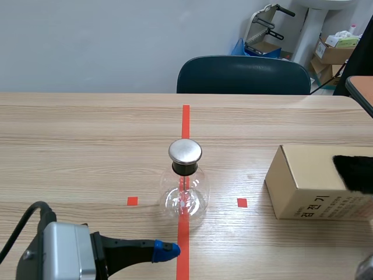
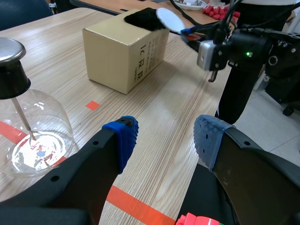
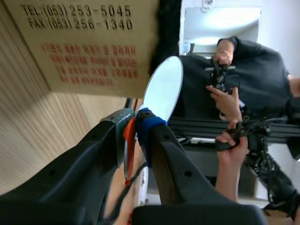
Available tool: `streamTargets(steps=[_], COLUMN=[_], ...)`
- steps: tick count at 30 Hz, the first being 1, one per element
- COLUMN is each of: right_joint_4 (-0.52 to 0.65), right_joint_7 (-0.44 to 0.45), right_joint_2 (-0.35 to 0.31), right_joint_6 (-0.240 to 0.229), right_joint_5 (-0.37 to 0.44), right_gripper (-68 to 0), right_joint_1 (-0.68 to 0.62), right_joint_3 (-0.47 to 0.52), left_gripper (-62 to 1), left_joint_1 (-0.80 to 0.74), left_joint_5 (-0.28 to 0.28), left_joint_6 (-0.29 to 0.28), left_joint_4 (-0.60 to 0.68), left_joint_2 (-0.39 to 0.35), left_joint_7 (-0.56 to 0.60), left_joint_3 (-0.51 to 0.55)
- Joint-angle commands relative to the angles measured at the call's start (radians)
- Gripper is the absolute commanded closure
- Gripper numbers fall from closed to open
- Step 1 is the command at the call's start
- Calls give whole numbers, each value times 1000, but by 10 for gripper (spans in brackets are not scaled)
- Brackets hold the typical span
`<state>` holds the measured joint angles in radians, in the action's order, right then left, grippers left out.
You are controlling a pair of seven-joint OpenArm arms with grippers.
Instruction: Do the electroscope experiment
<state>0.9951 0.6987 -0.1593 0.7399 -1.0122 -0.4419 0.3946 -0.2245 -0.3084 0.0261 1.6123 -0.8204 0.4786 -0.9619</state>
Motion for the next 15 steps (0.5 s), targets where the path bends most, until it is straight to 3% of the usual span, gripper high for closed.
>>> streamTargets(steps=[1,3,5,6,10,11,12,15], right_joint_4=[13,21,26,26,26,26,26,27], right_joint_7=[129,286,355,329,13,-10,11,258], right_joint_2=[-13,-13,-12,-9,4,3,2,-2], right_joint_6=[43,43,43,43,43,43,43,43], right_joint_5=[-18,-15,-6,-4,-14,-25,-35,-34], right_gripper=[-8,-8,-8,-8,-8,-8,-8,-8], right_joint_1=[2,4,4,4,-8,-8,-11,-11], right_joint_3=[-1,-1,-1,-1,-1,-1,-1,-1], left_gripper=[-296,-296,-296,-296,-296,-296,-296,-296], left_joint_1=[53,53,53,53,53,53,53,53], left_joint_5=[-48,-48,-47,-47,-47,-47,-47,-47], left_joint_6=[85,85,85,85,84,84,84,84], left_joint_4=[3,3,3,3,3,3,3,3], left_joint_2=[18,18,19,19,19,19,19,19], left_joint_7=[-5,-5,-5,-5,-4,-3,-3,-4], left_joint_3=[42,42,42,42,42,42,42,42])
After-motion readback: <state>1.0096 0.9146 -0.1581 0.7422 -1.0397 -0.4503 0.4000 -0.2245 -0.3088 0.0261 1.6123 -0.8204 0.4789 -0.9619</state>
